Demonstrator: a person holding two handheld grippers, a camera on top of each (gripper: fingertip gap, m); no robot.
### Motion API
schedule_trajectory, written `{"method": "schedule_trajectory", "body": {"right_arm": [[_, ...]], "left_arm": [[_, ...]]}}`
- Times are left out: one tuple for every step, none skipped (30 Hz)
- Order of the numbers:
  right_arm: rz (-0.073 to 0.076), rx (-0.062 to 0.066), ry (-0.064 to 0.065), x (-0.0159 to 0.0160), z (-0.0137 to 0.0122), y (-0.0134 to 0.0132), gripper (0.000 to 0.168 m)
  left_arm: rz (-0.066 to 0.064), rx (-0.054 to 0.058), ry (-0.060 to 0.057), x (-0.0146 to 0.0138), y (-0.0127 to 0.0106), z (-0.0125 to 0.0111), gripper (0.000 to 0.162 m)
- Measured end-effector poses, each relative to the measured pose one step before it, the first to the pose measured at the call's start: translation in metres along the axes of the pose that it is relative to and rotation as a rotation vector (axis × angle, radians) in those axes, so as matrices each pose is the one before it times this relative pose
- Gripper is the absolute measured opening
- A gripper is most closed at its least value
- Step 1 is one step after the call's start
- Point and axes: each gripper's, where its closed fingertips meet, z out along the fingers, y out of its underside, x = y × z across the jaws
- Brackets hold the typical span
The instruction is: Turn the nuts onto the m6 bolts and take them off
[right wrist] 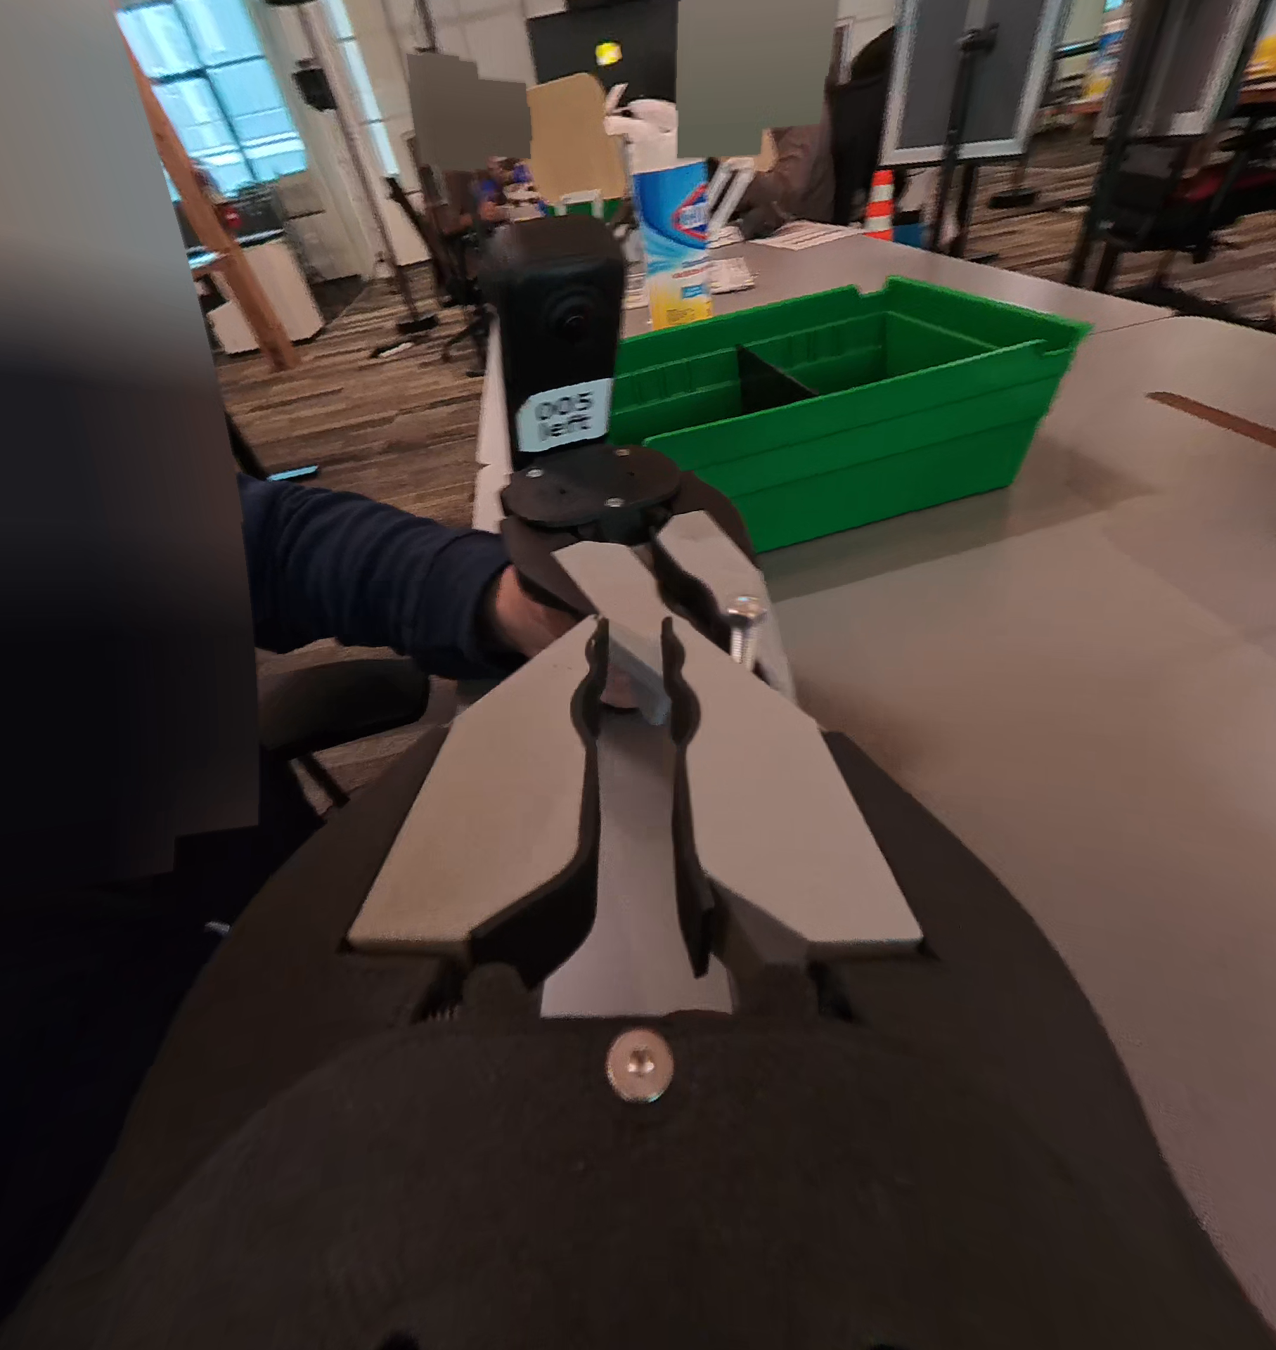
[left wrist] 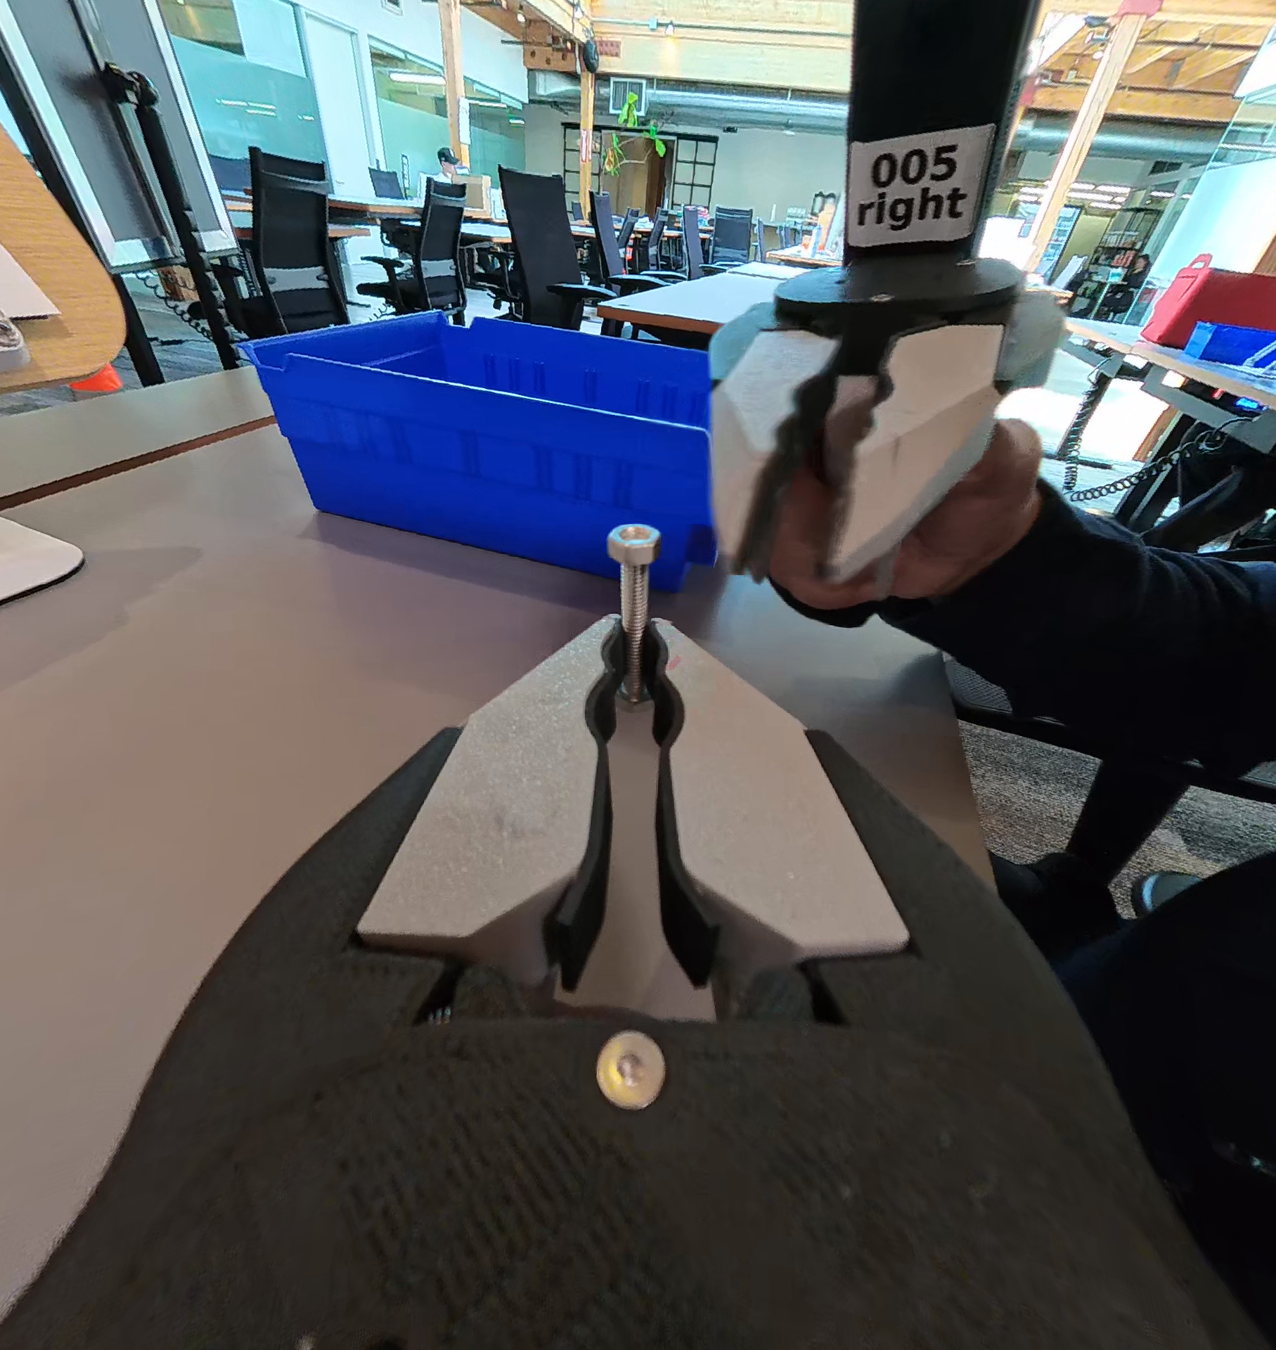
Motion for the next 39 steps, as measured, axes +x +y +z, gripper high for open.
{"method": "schedule_trajectory", "body": {"right_arm": [[0.0014, 0.0014, -0.0160, -0.00384, 0.00035, -0.00105, 0.012], [-0.0061, 0.0046, 0.0166, 0.00142, -0.00036, -0.00155, 0.016], [-0.0104, 0.0075, 0.0257, 0.00365, -0.00105, -0.00183, 0.020], [-0.0042, 0.0047, 0.0226, 0.00447, -0.00149, -0.00109, 0.021], [0.0061, 0.0056, 0.0200, 0.00509, -0.00138, -0.00080, 0.022], [0.0129, 0.0063, 0.0212, 0.00550, -0.00108, -0.00033, 0.024], [0.0135, -0.0007, 0.0287, 0.00630, -0.00035, 0.00095, 0.025], [0.0060, -0.0081, 0.0211, 0.00438, 0.00065, 0.00219, 0.029], [0.0008, -0.0066, -0.0029, -0.00025, 0.00146, 0.00197, 0.031], [0.0016, -0.0041, -0.0209, -0.00370, 0.00170, 0.00120, 0.031], [0.0021, -0.0021, -0.0300, -0.00554, 0.00151, 0.00044, 0.031], [0.0032, -0.0012, -0.0158, -0.00324, 0.00069, 0.00003, 0.034], [-0.0038, -0.0043, -0.0280, -0.00475, -0.00093, 0.00019, 0.025], [-0.0007, 0.0056, -0.0522, -0.00827, -0.00149, -0.00132, 0.012], [0.0108, 0.0164, -0.0118, -0.00202, -0.00134, -0.00319, 0.014], [0.0057, 0.0114, 0.0148, 0.00243, -0.00115, -0.00226, 0.018], [-0.0007, 0.0037, 0.0219, 0.00399, -0.00071, -0.00076, 0.022], [0.0008, -0.0065, 0.0351, 0.00676, -0.00003, 0.00109, 0.028], [0.0052, -0.0103, 0.0470, 0.00880, 0.00055, 0.00197, 0.033], [0.0077, -0.0120, 0.0379, 0.00717, 0.00158, 0.00255, 0.036], [0.0075, -0.0107, 0.0125, 0.00284, 0.00224, 0.00235, 0.037], [0.0040, -0.0037, -0.0219, -0.00337, 0.00241, 0.00129, 0.038], [0.0025, -0.0001, -0.0453, -0.00767, 0.00191, 0.00042, 0.038], [0.0005, 0.0011, -0.0387, -0.00697, 0.00106, -0.00026, 0.046], [-0.0138, -0.0027, -0.0290, -0.00566, -0.00066, -0.00010, 0.052], [-0.0291, -0.0028, -0.0542, -0.00964, -0.00282, 0.00004, 0.029], [-0.0157, 0.0301, -0.0601, -0.01124, -0.00333, -0.00508, 0.011], [0.0065, 0.0319, 0.0100, 0.00056, -0.00263, -0.00580, 0.017], [0.0110, 0.0119, 0.0350, 0.00590, -0.00188, -0.00281, 0.025], [0.0103, -0.0041, 0.0355, 0.00717, -0.00092, 0.00028, 0.033], [0.0084, -0.0120, 0.0292, 0.00676, 0.00004, 0.00215, 0.035], [0.0092, -0.0077, 0.0392, 0.00782, 0.00081, 0.00203, 0.035], [0.0049, -0.0049, 0.0408, 0.00733, 0.00177, 0.00170, 0.038], [-0.0013, -0.0054, 0.0187, 0.00325, 0.00267, 0.00158, 0.043], [-0.0037, -0.0110, -0.0089, -0.00159, 0.00302, 0.00193, 0.043], [-0.0017, -0.0164, -0.0182, -0.00327, 0.00285, 0.00224, 0.042], [-0.0018, -0.0135, -0.0220, -0.00429, 0.00212, 0.00165, 0.043], [-0.0023, -0.0022, -0.0160, -0.00347, 0.00008, -0.00007, 0.048], [-0.0081, -0.0019, -0.0458, -0.00784, -0.00264, -0.00015, 0.037]], "left_arm": [[-0.0015, -0.0017, 0.0008, 0.00000, 0.00030, 0.00012, 0.002], [0.0014, -0.0007, 0.0010, 0.00033, 0.00009, 0.00025, 0.002], [0.0035, -0.0017, -0.0001, 0.00035, 0.00025, 0.00034, 0.002], [0.0008, -0.0019, 0.0016, 0.00035, 0.00034, 0.00022, 0.002], [-0.0008, 0.0006, 0.0017, 0.00029, -0.00009, 0.00004, 0.002], [-0.0006, 0.0005, 0.0002, 0.00001, 0.00004, -0.00004, 0.002], [-0.0005, 0.0003, 0.0000, -0.00009, -0.00005, -0.00002, 0.002], [-0.0005, 0.0000, 0.0012, 0.00020, 0.00010, 0.00001, 0.002], [0.0001, -0.0008, 0.0009, 0.00022, 0.00011, 0.00012, 0.002], [0.0015, -0.0014, -0.0011, -0.00007, 0.00027, 0.00026, 0.002], [0.0004, -0.0012, -0.0027, -0.00039, 0.00014, 0.00014, 0.002], [0.0009, 0.0002, -0.0046, -0.00086, -0.00002, -0.00025, 0.002], [-0.0018, -0.0008, -0.0132, -0.00270, 0.00018, -0.00054, 0.002], [-0.0095, -0.0067, -0.0117, -0.00312, 0.00111, -0.00012, 0.002], [-0.0127, -0.0013, -0.0043, -0.00197, 0.00026, -0.00010, 0.002], [-0.0046, 0.0036, 0.0000, -0.00053, -0.00045, -0.00016, 0.002], [0.0017, -0.0005, 0.0005, 0.00023, 0.00000, 0.00002, 0.002], [0.0058, -0.0023, 0.0020, 0.00085, 0.00038, 0.00029, 0.002], [0.0058, -0.0020, 0.0017, 0.00103, 0.00026, 0.00029, 0.002], [0.0025, -0.0007, 0.0039, 0.00102, 0.00013, 0.00026, 0.002], [-0.0005, -0.0008, 0.0023, 0.00043, 0.00008, 0.00025, 0.002], [-0.0012, 0.0002, -0.0016, -0.00028, 0.00007, -0.00001, 0.002], [-0.0029, 0.0014, -0.0002, -0.00034, -0.00021, -0.00018, 0.002], [-0.0023, 0.0028, -0.0008, -0.00054, -0.00039, -0.00038, 0.002], [0.0019, 0.0034, -0.0029, -0.00055, -0.00058, -0.00059, 0.002], [-0.0010, -0.0003, -0.0143, -0.00246, 0.00004, -0.00053, 0.002], [-0.0079, -0.0113, -0.0062, -0.00222, 0.00167, 0.00017, 0.002], [-0.0101, 0.0019, 0.0001, -0.00092, -0.00023, 0.00000, 0.002], [-0.0031, 0.0030, 0.0028, 0.00003, -0.00045, -0.00013, 0.002], [0.0030, -0.0020, -0.0004, 0.00031, 0.00031, 0.00021, 0.002], [0.0059, -0.0025, 0.0013, 0.00082, 0.00032, 0.00034, 0.002], [0.0043, -0.0011, 0.0015, 0.00087, 0.00024, 0.00014, 0.002], [0.0020, -0.0010, 0.0015, 0.00051, 0.00015, 0.00025, 0.002], [0.0000, -0.0003, 0.0024, 0.00039, 0.00003, 0.00006, 0.002], [-0.0010, -0.0004, 0.0010, -0.00001, 0.00003, -0.00001, 0.002], [-0.0017, 0.0010, -0.0022, -0.00044, -0.00013, -0.00014, 0.002], [-0.0027, 0.0009, -0.0010, -0.00043, -0.00005, -0.00011, 0.002], [-0.0015, 0.0006, -0.0042, -0.00086, -0.00010, -0.00019, 0.002], [0.0001, 0.0002, -0.0153, -0.00255, -0.00012, -0.00047, 0.002]]}}
